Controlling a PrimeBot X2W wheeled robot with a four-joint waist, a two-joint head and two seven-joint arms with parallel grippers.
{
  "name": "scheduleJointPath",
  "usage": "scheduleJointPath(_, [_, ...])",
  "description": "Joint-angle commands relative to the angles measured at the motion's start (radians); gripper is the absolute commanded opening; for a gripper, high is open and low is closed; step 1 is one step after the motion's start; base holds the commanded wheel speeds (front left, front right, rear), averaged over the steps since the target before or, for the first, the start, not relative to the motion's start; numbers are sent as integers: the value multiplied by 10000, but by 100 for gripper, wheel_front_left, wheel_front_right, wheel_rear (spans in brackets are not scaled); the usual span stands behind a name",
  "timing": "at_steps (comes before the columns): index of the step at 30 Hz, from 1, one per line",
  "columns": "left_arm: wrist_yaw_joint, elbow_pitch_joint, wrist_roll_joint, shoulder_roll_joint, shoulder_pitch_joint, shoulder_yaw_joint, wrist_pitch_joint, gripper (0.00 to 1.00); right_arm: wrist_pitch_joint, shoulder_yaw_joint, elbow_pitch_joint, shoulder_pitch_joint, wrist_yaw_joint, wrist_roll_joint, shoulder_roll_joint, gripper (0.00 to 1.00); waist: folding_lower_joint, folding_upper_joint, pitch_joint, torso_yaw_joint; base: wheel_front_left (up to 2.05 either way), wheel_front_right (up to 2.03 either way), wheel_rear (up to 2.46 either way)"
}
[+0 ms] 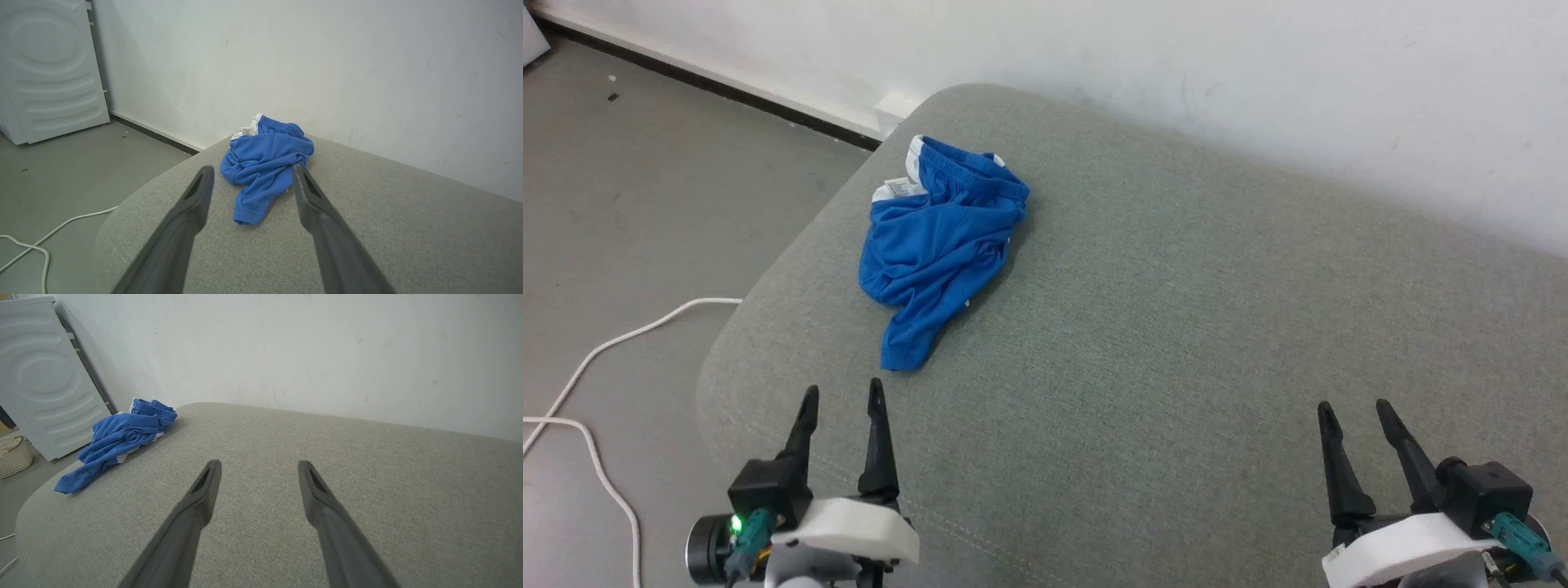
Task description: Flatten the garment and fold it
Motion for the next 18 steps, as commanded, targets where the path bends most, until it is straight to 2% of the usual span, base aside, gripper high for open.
scheduleJointPath(1, [-135,209,-121,44,-288,3,-42,100,-49,6,-4,73,-9,48,26,100,0,0,55,14,0,0,0])
scheduleJointPath(5, [-542,1130,-498,450,-1688,201,702,100,-38,97,8,-45,-9,-97,26,100,0,0,251,-128,0,0,0])
scheduleJointPath(10, [-1337,2483,-1642,1016,-4003,661,2598,100,190,24,-236,-335,-9,-456,26,100,0,0,975,-769,0,0,0])
scheduleJointPath(13, [-1403,3261,-2186,1441,-5311,974,4060,100,428,-23,-562,-564,-9,-730,26,100,0,0,1619,-1371,0,0,0])
scheduleJointPath(18, [-1692,4067,-3201,1776,-6738,1213,6263,100,755,-311,-1114,-793,-9,-1055,26,100,0,0,2721,-2196,0,0,0])
